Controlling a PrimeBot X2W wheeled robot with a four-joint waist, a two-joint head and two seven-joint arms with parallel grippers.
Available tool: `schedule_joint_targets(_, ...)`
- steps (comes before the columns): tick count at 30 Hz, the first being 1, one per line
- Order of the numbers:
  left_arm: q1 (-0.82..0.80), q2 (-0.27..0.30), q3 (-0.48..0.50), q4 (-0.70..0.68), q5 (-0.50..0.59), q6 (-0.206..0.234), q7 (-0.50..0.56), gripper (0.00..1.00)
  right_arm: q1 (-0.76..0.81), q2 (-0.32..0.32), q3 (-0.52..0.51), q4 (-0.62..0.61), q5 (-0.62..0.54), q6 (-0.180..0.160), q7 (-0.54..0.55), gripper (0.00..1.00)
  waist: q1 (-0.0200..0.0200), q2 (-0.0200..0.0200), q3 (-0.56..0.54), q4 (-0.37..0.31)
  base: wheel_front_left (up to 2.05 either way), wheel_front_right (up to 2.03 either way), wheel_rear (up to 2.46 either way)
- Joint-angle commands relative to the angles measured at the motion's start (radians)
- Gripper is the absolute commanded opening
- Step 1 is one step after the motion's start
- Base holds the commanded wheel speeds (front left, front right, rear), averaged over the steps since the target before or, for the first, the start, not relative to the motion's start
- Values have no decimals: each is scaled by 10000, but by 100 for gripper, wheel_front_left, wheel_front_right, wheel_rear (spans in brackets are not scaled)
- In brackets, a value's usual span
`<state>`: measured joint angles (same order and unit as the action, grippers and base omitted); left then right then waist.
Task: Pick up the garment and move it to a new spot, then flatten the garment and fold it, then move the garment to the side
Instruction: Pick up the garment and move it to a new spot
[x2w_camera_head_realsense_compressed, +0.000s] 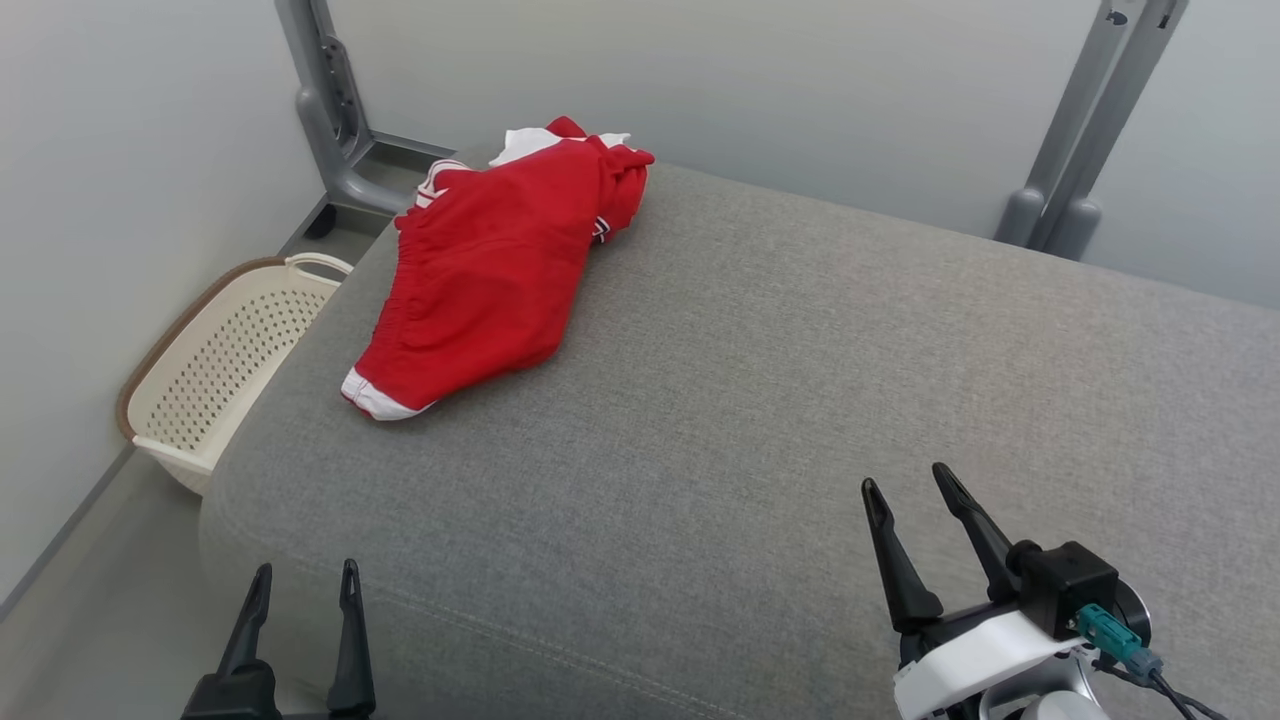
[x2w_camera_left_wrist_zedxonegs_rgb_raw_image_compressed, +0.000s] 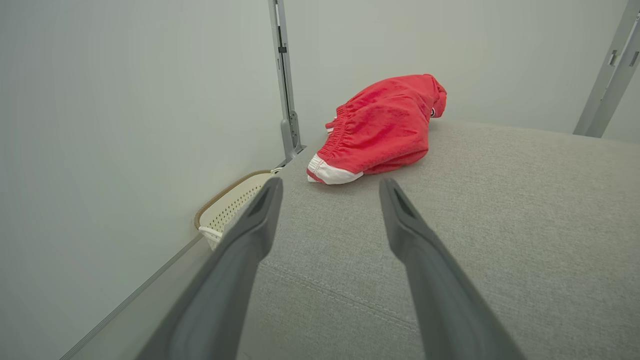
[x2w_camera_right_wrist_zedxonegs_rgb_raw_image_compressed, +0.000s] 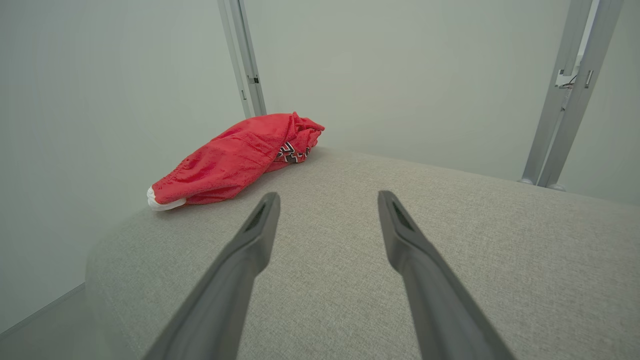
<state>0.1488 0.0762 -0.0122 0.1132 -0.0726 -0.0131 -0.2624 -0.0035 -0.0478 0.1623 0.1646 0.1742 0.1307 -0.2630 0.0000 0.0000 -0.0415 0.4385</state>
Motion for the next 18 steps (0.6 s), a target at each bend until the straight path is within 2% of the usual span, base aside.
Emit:
schedule_joint_targets(1, 94, 34, 22, -31, -31, 25, -18, 100, 84, -47, 2, 1, 24, 1, -49, 100, 0, 0, 5, 151, 0, 0, 0)
schedule_joint_targets(8, -177, 129, 150, -60, -195, -36, -18, 100, 39, -47, -33, 23, -72, 1, -49, 100, 0, 0, 60, -34, 0, 0, 0)
schedule_joint_targets(13, -1170, 597, 257, -313, -329, -335, 303, 100, -58, -47, -145, -46, -178, 1, -49, 100, 0, 0, 184, -266, 0, 0, 0)
schedule_joint_targets(18, -2919, 1265, 401, -719, -768, -714, 1313, 100, -244, -48, -293, -183, -350, 1, -49, 100, 0, 0, 489, -564, 0, 0, 0)
